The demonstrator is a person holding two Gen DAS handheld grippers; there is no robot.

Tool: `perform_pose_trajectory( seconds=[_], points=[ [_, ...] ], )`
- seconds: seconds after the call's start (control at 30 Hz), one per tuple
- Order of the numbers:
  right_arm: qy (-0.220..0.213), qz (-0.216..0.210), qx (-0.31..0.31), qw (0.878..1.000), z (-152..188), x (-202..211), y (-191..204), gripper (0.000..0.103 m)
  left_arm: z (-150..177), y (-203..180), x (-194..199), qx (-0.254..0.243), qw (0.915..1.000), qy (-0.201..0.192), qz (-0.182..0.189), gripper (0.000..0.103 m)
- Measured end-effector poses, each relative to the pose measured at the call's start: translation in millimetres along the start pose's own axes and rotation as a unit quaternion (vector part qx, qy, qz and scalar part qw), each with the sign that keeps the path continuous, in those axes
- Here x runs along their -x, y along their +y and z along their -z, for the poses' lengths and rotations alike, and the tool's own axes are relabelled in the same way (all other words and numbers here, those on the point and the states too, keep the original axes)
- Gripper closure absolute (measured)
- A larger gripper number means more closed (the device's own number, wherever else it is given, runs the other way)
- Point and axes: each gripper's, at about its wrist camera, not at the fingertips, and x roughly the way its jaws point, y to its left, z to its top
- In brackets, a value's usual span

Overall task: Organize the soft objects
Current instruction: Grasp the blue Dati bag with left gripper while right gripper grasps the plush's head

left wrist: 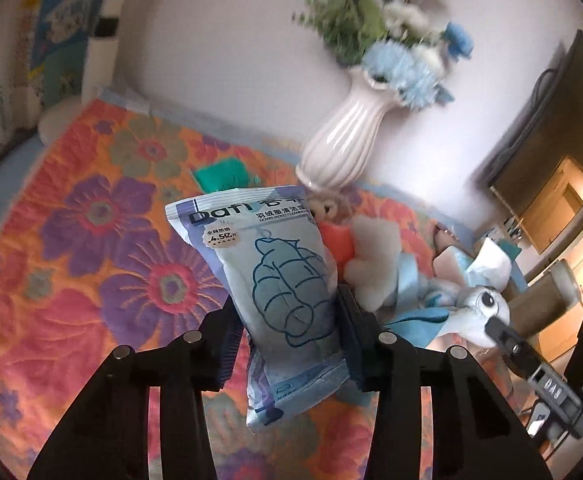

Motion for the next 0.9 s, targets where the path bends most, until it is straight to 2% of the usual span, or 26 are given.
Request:
perform_pose_trajectory(
  seconds=[0.13, 0.23, 0.33, 0.47, 0.53, 0.57, 0.6, 0.63, 0.67, 0.7, 0.77, 0.83, 0.9],
  points=[
    [-0.05, -0.018, 0.008, 0.999, -5, 36, 8, 0.056, 7, -2, 26, -0.012, 0.9999, -0.012, 0.002, 0.062],
    [-0.068, -0.036, 0.035, 0.996, 6, 63, 15, 0.072, 22, -7, 36, -0.031, 0.9994, -0.011, -0.001, 0.062],
    [-0.033, -0.049, 0.069, 0.996, 33, 70, 25, 0.073, 42, -7, 32, -0.054, 0.9984, 0.006, -0.018, 0.062],
    [0.035, -0.032, 0.085, 0.995, 77, 50, 24, 0.073, 61, -1, 19, -0.056, 0.9974, 0.032, -0.031, 0.062],
    [0.033, -0.039, 0.081, 0.995, 84, 50, 20, 0.071, 66, 3, 16, -0.055, 0.9967, 0.038, -0.045, 0.059],
    [0.027, -0.03, 0.091, 0.995, 82, 55, 23, 0.055, 68, 5, 17, -0.057, 0.9964, 0.038, -0.049, 0.057],
    [0.023, -0.023, 0.096, 0.995, 82, 57, 24, 0.028, 69, 5, 18, -0.06, 0.9962, 0.037, -0.051, 0.048],
    [0.008, -0.006, 0.098, 0.995, 82, 62, 23, 0.015, 69, 6, 20, -0.06, 0.9961, 0.035, -0.055, 0.044],
    [-0.002, -0.001, 0.095, 0.995, 81, 64, 22, 0.001, 68, 10, 24, -0.057, 0.9962, 0.028, -0.059, 0.031],
    [-0.009, -0.001, 0.089, 0.996, 82, 65, 19, 0.001, 67, 12, 26, -0.055, 0.9963, 0.022, -0.062, 0.023],
    [0.005, 0.002, 0.074, 0.997, 82, 58, 14, 0.001, 66, 17, 30, -0.045, 0.9969, 0.008, -0.065, 0.022],
    [0.026, 0.012, 0.054, 0.998, 82, 45, 7, 0.001, 65, 21, 26, -0.036, 0.9973, 0.02, -0.061, 0.023],
    [0.056, 0.005, 0.026, 0.998, 81, 27, -1, 0.001, 67, 22, 19, -0.032, 0.9973, 0.036, -0.055, 0.023]
  ],
)
